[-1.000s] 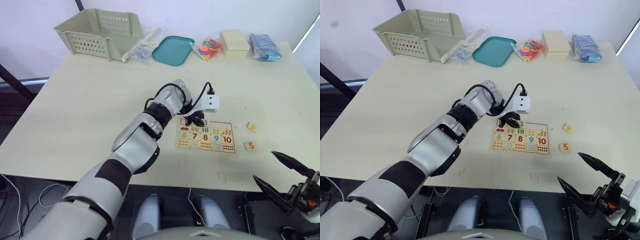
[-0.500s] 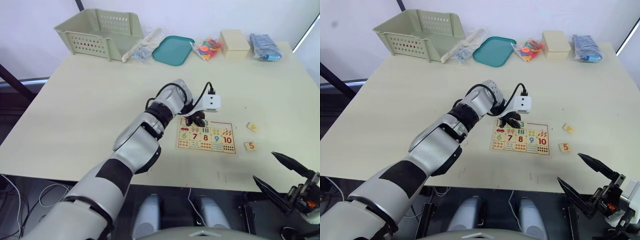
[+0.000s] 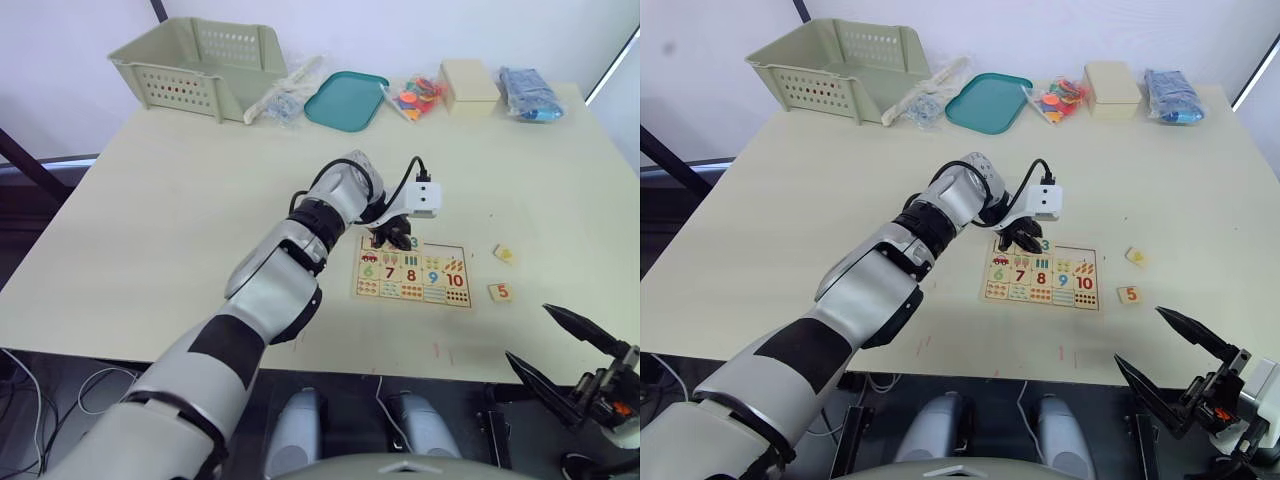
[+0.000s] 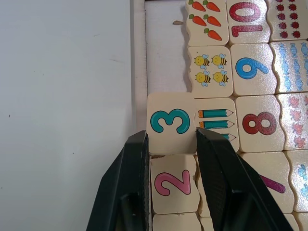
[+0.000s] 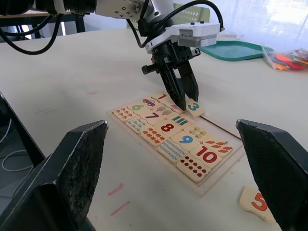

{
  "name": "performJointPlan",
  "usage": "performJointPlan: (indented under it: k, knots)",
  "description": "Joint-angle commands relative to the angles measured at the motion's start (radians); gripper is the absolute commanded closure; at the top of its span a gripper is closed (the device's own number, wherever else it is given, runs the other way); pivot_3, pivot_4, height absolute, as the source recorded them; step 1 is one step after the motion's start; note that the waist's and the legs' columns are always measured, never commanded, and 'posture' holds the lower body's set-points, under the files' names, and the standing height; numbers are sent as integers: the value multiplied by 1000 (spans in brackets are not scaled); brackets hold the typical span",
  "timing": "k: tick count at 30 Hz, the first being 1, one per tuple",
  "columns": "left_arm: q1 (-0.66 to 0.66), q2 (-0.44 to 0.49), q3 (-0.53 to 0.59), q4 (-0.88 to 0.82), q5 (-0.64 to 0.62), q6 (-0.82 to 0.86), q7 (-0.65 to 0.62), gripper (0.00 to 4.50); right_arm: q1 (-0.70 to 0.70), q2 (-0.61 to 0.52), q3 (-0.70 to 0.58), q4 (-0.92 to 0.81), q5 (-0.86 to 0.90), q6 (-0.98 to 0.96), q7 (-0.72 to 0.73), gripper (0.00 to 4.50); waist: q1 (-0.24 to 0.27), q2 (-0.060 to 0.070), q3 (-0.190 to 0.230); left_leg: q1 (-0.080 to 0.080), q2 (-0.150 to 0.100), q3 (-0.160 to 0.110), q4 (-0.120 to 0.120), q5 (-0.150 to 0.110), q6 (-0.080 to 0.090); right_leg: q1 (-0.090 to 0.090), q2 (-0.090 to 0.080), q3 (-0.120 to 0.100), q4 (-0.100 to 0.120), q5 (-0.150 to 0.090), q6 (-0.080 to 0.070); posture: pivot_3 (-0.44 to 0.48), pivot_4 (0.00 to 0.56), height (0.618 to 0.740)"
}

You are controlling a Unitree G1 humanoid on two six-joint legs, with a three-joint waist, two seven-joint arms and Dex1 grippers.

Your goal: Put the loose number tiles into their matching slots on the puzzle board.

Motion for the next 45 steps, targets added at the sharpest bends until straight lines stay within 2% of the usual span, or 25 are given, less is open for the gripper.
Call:
performJointPlan:
  k: [1, 45]
  knots:
    - [-7, -7, 16, -17, 2, -5, 10, 3548, 5, -5, -8, -27, 7, -19, -1, 0, 0, 0, 0, 0, 0, 0, 0, 0, 0, 0, 0, 0, 0, 0, 0, 0, 150, 740]
    - [6, -22, 6, -4, 25, -2, 37, 3548, 41, 10, 2, -44, 6, -35, -10, 0, 0, 0, 0, 0, 0, 0, 0, 0, 0, 0, 0, 0, 0, 0, 0, 0, 150, 740]
